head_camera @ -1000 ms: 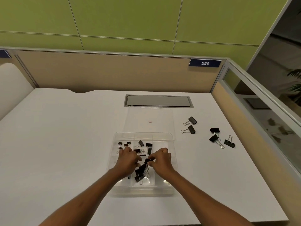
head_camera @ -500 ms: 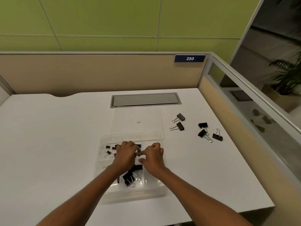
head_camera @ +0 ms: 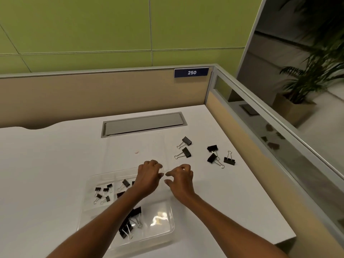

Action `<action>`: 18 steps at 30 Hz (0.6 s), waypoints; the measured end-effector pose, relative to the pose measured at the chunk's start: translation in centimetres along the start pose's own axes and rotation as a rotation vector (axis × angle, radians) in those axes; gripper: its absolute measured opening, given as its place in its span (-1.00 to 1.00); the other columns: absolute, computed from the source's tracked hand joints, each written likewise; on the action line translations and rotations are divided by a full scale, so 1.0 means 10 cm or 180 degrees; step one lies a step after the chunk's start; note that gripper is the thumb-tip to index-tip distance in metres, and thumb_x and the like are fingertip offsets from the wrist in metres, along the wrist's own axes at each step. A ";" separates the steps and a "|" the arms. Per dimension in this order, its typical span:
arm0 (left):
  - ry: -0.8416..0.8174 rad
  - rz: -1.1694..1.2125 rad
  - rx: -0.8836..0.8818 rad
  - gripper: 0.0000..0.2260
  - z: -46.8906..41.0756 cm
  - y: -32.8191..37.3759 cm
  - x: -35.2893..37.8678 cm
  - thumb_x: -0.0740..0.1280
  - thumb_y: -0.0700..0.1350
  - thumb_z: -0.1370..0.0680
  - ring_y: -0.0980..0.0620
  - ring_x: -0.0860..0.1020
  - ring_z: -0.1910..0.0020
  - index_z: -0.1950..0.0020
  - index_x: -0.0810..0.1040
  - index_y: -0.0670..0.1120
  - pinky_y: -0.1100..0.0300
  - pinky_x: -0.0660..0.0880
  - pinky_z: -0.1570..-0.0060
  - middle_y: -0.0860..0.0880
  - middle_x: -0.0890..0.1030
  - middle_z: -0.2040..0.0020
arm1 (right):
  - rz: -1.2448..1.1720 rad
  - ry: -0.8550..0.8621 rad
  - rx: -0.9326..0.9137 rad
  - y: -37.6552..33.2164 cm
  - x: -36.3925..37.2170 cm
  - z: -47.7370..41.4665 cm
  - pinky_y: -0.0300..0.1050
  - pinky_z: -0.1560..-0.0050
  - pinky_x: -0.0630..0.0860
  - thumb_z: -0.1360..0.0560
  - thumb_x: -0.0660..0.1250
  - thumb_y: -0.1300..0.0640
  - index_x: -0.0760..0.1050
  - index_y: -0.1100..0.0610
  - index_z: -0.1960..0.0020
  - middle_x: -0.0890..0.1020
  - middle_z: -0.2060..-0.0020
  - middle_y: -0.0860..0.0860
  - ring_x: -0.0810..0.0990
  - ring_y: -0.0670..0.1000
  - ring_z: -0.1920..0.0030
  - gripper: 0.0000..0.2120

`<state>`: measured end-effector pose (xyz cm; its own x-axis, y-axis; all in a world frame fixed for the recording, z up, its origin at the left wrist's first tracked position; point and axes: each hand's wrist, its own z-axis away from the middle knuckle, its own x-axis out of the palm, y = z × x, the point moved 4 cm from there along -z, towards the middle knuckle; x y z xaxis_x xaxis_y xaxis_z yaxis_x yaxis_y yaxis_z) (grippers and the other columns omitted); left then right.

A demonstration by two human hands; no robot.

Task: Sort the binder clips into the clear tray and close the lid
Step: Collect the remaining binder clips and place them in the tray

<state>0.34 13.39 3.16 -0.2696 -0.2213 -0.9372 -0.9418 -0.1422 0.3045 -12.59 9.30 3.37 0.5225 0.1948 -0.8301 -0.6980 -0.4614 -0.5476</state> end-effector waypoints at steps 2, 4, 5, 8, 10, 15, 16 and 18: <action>-0.0029 0.0149 0.0054 -0.70 -0.12 0.08 0.03 0.33 -0.08 -0.53 -0.17 0.46 -0.19 -0.22 0.49 -0.17 -0.01 0.39 -0.10 -0.15 0.52 -0.22 | -0.0015 0.0066 0.0058 0.09 -0.09 -0.05 -0.15 -0.20 0.29 -0.43 0.45 0.05 0.60 0.05 -0.13 0.61 -0.07 -0.03 0.32 0.01 -0.26 -0.71; -0.0093 0.0265 0.0085 -0.69 -0.25 0.18 0.08 0.32 -0.08 -0.54 -0.17 0.44 -0.21 -0.24 0.47 -0.19 0.02 0.40 -0.13 -0.16 0.50 -0.25 | -0.0066 0.0132 0.0183 0.21 -0.20 -0.11 -0.12 -0.22 0.33 -0.43 0.46 0.07 0.60 0.08 -0.14 0.59 -0.09 -0.01 0.33 0.03 -0.25 -0.71; -0.0132 0.0313 0.0089 -0.68 -0.32 0.22 0.10 0.31 -0.08 -0.55 -0.16 0.43 -0.22 -0.25 0.46 -0.19 0.03 0.40 -0.15 -0.16 0.49 -0.26 | -0.0072 0.0159 0.0224 0.27 -0.24 -0.14 -0.11 -0.22 0.34 -0.43 0.46 0.08 0.60 0.08 -0.14 0.58 -0.10 0.00 0.33 0.03 -0.25 -0.70; -0.0239 0.0432 0.0088 -0.67 -0.51 0.37 0.16 0.30 -0.08 -0.56 -0.16 0.42 -0.24 -0.28 0.43 -0.19 0.03 0.40 -0.17 -0.16 0.47 -0.28 | -0.0026 0.0217 0.0294 0.46 -0.33 -0.24 -0.18 -0.18 0.28 -0.43 0.45 0.06 0.60 0.07 -0.13 0.60 -0.07 -0.02 0.32 0.01 -0.25 -0.71; -0.0302 0.0493 0.0098 -0.67 -0.63 0.45 0.21 0.29 -0.08 -0.56 -0.14 0.41 -0.24 -0.28 0.42 -0.18 0.04 0.41 -0.18 -0.15 0.47 -0.28 | 0.0045 0.0296 0.0348 0.58 -0.38 -0.30 -0.22 -0.11 0.20 -0.42 0.46 0.04 0.60 0.06 -0.12 0.62 -0.04 -0.03 0.32 -0.01 -0.24 -0.71; -0.0434 0.0582 0.0084 -0.65 -0.89 0.61 0.36 0.28 -0.06 -0.56 -0.14 0.40 -0.24 -0.30 0.40 -0.18 0.04 0.41 -0.18 -0.16 0.46 -0.29 | 0.0004 0.0443 0.0585 0.88 -0.51 -0.45 -0.20 -0.13 0.20 -0.41 0.46 0.04 0.61 0.08 -0.12 0.62 -0.05 -0.03 0.33 -0.01 -0.25 -0.70; -0.0440 0.0591 0.0082 -0.65 -0.94 0.64 0.38 0.28 -0.07 -0.56 -0.15 0.41 -0.23 -0.29 0.40 -0.19 0.05 0.42 -0.17 -0.16 0.46 -0.28 | 0.0012 0.0434 0.0608 0.93 -0.54 -0.48 -0.19 -0.15 0.21 -0.42 0.46 0.04 0.61 0.08 -0.13 0.62 -0.05 -0.02 0.32 0.00 -0.25 -0.70; -0.0455 0.0625 0.0081 -0.68 -1.03 0.71 0.43 0.28 -0.07 -0.56 -0.14 0.42 -0.20 -0.26 0.41 -0.18 0.06 0.42 -0.13 -0.16 0.47 -0.25 | 0.0058 0.0406 0.0660 1.03 -0.58 -0.54 -0.18 -0.16 0.23 -0.42 0.46 0.04 0.61 0.07 -0.13 0.60 -0.08 -0.01 0.31 0.01 -0.27 -0.70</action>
<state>-5.46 1.44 3.03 -0.4719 -0.1033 -0.8756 -0.8729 -0.0852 0.4804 -20.16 -1.22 3.11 0.5573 0.0712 -0.8272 -0.7866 -0.2735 -0.5535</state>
